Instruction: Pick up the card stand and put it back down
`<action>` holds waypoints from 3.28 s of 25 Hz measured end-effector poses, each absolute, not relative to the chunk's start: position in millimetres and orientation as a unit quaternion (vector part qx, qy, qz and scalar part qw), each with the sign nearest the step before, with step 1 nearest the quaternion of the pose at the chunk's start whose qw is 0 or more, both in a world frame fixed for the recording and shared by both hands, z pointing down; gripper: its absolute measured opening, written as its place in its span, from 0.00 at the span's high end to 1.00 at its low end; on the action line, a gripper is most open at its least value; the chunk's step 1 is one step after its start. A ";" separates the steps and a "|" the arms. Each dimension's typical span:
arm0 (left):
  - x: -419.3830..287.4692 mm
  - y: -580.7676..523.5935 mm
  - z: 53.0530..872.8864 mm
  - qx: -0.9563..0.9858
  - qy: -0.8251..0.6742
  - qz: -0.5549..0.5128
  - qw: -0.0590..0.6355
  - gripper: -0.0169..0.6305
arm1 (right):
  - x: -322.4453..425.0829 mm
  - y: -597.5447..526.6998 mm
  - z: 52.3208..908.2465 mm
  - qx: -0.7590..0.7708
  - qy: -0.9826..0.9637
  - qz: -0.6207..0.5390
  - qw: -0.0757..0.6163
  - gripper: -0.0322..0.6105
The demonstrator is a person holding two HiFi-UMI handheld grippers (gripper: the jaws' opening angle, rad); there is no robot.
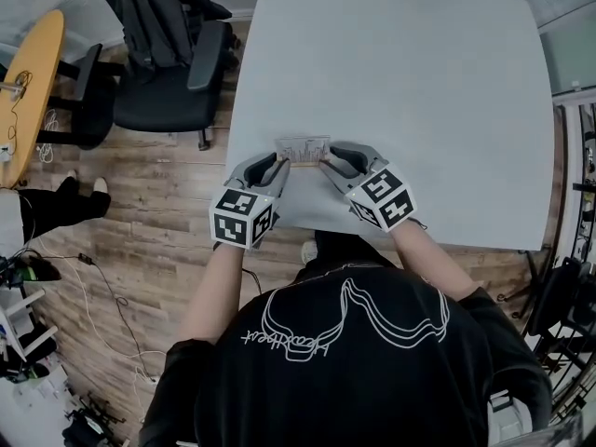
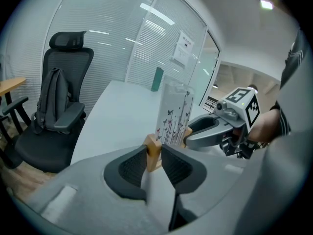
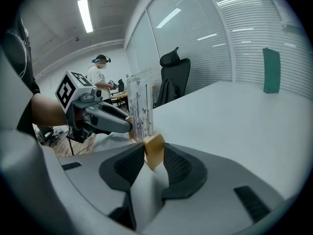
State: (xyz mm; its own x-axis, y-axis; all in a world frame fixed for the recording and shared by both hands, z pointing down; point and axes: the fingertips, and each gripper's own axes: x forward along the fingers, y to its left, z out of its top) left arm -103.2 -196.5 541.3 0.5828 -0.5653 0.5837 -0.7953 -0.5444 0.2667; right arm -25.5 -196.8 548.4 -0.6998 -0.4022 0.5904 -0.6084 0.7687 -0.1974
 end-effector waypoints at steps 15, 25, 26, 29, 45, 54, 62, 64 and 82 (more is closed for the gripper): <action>-100.1 -196.8 540.0 0.844 -0.413 0.227 0.255 0.83 | -22.2 -198.1 545.3 0.296 -0.899 0.190 0.261 0.77; -104.5 -186.8 511.3 0.846 -0.421 0.217 0.245 0.83 | -26.2 -189.0 515.9 0.301 -0.907 0.161 0.247 0.77; -104.8 -185.1 507.9 0.847 -0.421 0.215 0.244 0.83 | -26.4 -187.3 512.5 0.300 -0.908 0.157 0.246 0.77; -103.9 -178.7 495.7 0.850 -0.421 0.210 0.237 0.83 | -25.5 -181.9 499.4 0.299 -0.913 0.148 0.237 0.77; -92.0 -118.8 397.6 0.867 -0.429 0.163 0.194 0.83 | -12.3 -124.3 403.9 0.316 -0.927 0.108 0.170 0.77; -90.8 -82.8 366.8 0.868 -0.439 0.149 0.178 0.83 | -10.2 -87.3 375.8 0.327 -0.928 0.101 0.146 0.78; -91.8 -58.6 359.5 0.868 -0.441 0.145 0.174 0.83 | -11.2 -63.8 371.3 0.326 -0.930 0.105 0.135 0.78; -91.8 -55.0 359.1 0.869 -0.440 0.147 0.173 0.83 | -11.1 -60.4 371.8 0.326 -0.930 0.105 0.134 0.78; -99.6 -52.6 353.1 0.869 -0.442 0.141 0.172 0.83 | -18.8 -59.2 364.7 0.330 -0.929 0.101 0.135 0.78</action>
State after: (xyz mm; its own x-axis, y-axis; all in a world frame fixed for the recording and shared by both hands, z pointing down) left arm -99.6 -52.6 353.1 0.5698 -0.7195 0.3971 -0.8164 -0.5507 0.1737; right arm -18.8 -59.2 364.7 -0.7461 -0.5852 0.3177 -0.6397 0.7624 -0.0980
